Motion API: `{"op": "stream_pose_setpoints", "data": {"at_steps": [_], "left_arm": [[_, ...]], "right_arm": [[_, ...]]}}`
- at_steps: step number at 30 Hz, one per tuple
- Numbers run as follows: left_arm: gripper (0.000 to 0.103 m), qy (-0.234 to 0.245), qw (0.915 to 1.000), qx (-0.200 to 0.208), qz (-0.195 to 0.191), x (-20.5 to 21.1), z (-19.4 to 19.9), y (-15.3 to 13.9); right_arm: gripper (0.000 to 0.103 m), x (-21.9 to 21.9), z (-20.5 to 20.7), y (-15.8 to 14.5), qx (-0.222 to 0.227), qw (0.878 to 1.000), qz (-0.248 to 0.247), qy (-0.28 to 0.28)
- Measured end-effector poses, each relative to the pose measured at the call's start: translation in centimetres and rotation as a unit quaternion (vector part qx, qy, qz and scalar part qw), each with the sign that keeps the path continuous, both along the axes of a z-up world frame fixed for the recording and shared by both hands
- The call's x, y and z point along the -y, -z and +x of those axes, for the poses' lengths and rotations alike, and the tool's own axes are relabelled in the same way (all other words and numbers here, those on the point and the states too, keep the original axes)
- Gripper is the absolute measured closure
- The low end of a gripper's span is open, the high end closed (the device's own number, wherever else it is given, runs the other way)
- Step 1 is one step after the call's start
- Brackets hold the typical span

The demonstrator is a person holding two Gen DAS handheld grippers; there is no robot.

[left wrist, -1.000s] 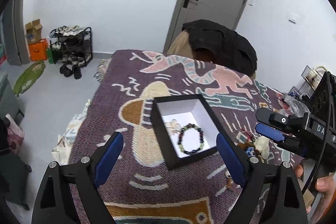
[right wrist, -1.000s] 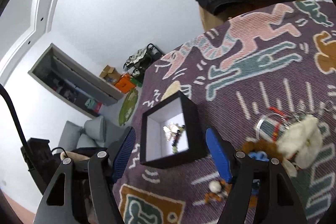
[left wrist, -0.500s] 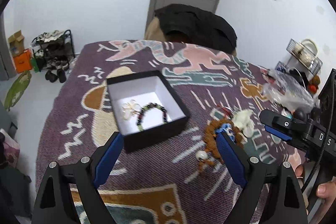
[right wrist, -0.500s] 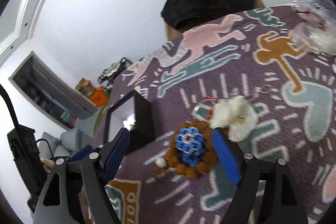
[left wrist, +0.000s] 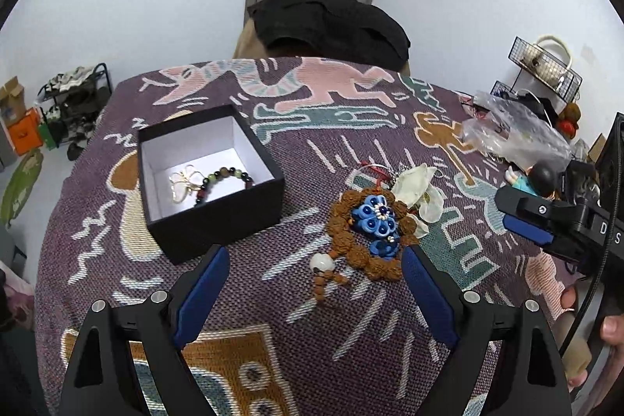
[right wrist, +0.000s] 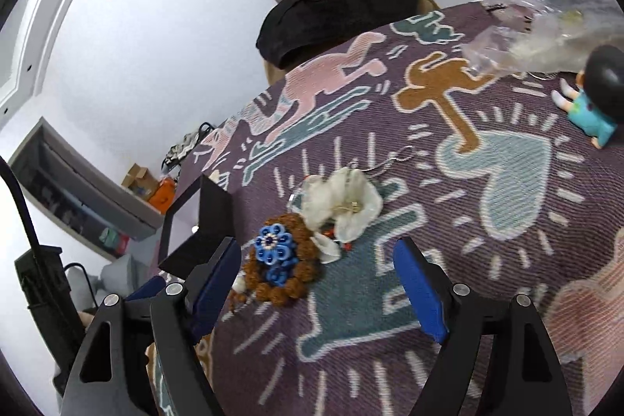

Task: Organize jewelry
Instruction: 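Move both tools back over the remaining jewelry, then grasp the brown bead bracelet with the left tool while the right tool grasps the white flower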

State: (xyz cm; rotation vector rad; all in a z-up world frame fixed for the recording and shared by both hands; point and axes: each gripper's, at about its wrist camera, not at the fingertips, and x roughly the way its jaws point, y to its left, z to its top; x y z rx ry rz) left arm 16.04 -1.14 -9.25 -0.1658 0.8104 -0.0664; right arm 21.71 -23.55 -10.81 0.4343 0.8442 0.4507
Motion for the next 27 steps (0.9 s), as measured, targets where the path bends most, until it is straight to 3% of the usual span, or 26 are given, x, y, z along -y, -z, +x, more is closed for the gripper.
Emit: {"op": "stream_pose_setpoints", "data": {"at_steps": [5, 12, 14, 21, 22, 23, 25, 27], "left_arm": [[0.034, 0.009, 0.9999, -0.011, 0.003, 0.7, 0.8, 0.7], [0.04, 0.013, 0.9993, -0.034, 0.01, 1.2, 1.8, 2.5], [0.047, 0.013, 0.9989, -0.043, 0.01, 1.1, 2.1, 3.1], [0.049, 0.017, 0.9978, -0.064, -0.004, 1.1, 2.9, 5.2], [0.053, 0.016, 0.9982, -0.058, -0.003, 1.2, 2.9, 5.3], [0.069, 0.016, 0.9984, -0.055, -0.003, 1.2, 2.9, 5.3], [0.093, 0.015, 0.998, -0.061, -0.005, 0.9, 3.1, 5.4], [0.093, 0.014, 0.998, -0.059, -0.019, 0.5, 3.1, 5.3]], "right_arm": [[0.022, 1.1, -0.1, 0.6, -0.005, 1.0, 0.005, 0.002], [0.023, 0.9, 0.4, 1.8, -0.013, 1.0, 0.011, -0.012], [0.023, 0.7, 0.5, 2.1, -0.016, 1.0, 0.012, -0.015], [0.024, 0.5, 1.2, 3.1, -0.028, 0.999, 0.023, -0.02], [0.025, 0.6, 1.3, 3.2, -0.03, 0.999, 0.024, -0.018], [0.025, 0.7, 1.5, 3.3, -0.032, 0.999, 0.026, -0.016], [0.027, 0.7, 2.0, 3.6, -0.039, 0.999, 0.03, -0.013], [0.032, 0.7, 2.7, 4.1, -0.053, 0.998, 0.04, -0.015]]}}
